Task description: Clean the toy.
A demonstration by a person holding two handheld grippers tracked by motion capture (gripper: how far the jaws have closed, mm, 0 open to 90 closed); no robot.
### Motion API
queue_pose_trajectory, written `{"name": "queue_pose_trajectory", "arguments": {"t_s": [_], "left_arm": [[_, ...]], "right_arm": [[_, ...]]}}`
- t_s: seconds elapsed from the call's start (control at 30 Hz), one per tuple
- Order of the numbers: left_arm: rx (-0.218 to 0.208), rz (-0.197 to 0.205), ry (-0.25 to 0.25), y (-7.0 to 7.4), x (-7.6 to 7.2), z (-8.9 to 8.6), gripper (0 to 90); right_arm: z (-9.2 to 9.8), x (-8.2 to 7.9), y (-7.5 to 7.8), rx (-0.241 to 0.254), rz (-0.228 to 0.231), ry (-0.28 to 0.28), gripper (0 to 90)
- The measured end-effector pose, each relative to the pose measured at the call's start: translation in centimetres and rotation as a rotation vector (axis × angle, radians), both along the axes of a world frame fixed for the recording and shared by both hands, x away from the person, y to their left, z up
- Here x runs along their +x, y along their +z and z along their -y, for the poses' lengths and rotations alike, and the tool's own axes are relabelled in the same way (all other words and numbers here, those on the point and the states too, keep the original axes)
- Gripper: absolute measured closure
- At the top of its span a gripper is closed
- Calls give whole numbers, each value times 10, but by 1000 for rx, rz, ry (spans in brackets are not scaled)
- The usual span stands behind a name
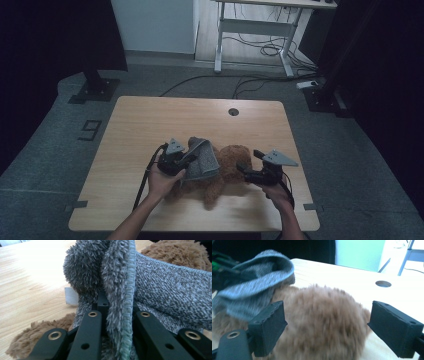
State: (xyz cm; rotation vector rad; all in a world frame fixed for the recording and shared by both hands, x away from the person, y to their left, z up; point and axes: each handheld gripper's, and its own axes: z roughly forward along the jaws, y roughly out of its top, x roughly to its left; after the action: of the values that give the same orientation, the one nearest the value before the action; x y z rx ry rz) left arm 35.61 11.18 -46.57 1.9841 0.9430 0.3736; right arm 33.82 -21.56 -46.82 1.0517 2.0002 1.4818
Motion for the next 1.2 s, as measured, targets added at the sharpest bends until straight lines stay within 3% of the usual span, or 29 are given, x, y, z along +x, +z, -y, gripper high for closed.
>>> {"name": "queue_pose_trajectory", "arguments": {"t_s": [0.03, 0.13, 0.17, 0.2, 0.23, 0.27, 0.3, 0.33, 0.37, 0.67, 0.7, 0.8, 0.87, 0.93, 1.0, 1.03, 1.07, 1.2], "left_arm": [[-1, 1, -2, -1, -3, 0, 810], [-5, 2, -7, -2, -5, -1, 811], [-8, 5, -10, -3, -7, -2, 811], [-8, 5, -10, -3, -7, -2, 811], [-19, 3, -16, -5, -10, -3, 811], [-19, 3, -16, -5, -10, -3, 812], [-31, 1, -23, -7, -12, -4, 812], [-31, 1, -23, -7, -12, -4, 812], [-36, 0, -27, -8, -14, -4, 812], [-74, -9, -73, -12, -31, -5, 814], [-82, -16, -77, -11, -33, -4, 814], [-71, -7, -76, -11, -36, -3, 814], [-68, -5, -74, -11, -36, -2, 814], [-69, -9, -71, -11, -33, -2, 814], [-61, -9, -65, -11, -30, 0, 815], [-55, -7, -55, -11, -26, 2, 815], [-55, -7, -55, -11, -26, 2, 815], [-41, 9, -33, -11, -17, 6, 816]], "right_arm": [[-7, 12, 5, -15, -25, -1, 109], [-13, 24, 6, -36, -61, 1, 90], [-17, 32, 2, -56, -111, 9, 68], [-17, 32, 2, -56, -111, 9, 68], [-21, 37, -6, -89, -168, 12, 15], [-21, 37, -6, -89, -168, 12, 15], [-19, 38, -13, -74, -216, 18, 0], [-19, 38, -13, -74, -216, 18, 0], [-16, 36, -20, -53, -256, 25, 0], [-10, 29, -43, -33, -368, 70, 0], [-9, 28, -51, -20, -435, 95, 0], [-9, 25, -57, -6, -433, 111, 21], [-8, 22, -58, 5, -406, 119, 69], [-9, 18, -57, -9, -354, 124, 164], [-10, 17, -57, -16, -339, 124, 204], [-12, 16, -56, -37, -292, 120, 284], [-12, 16, -56, -37, -292, 120, 284], [-18, 15, -55, -83, -211, 86, 357]]}}
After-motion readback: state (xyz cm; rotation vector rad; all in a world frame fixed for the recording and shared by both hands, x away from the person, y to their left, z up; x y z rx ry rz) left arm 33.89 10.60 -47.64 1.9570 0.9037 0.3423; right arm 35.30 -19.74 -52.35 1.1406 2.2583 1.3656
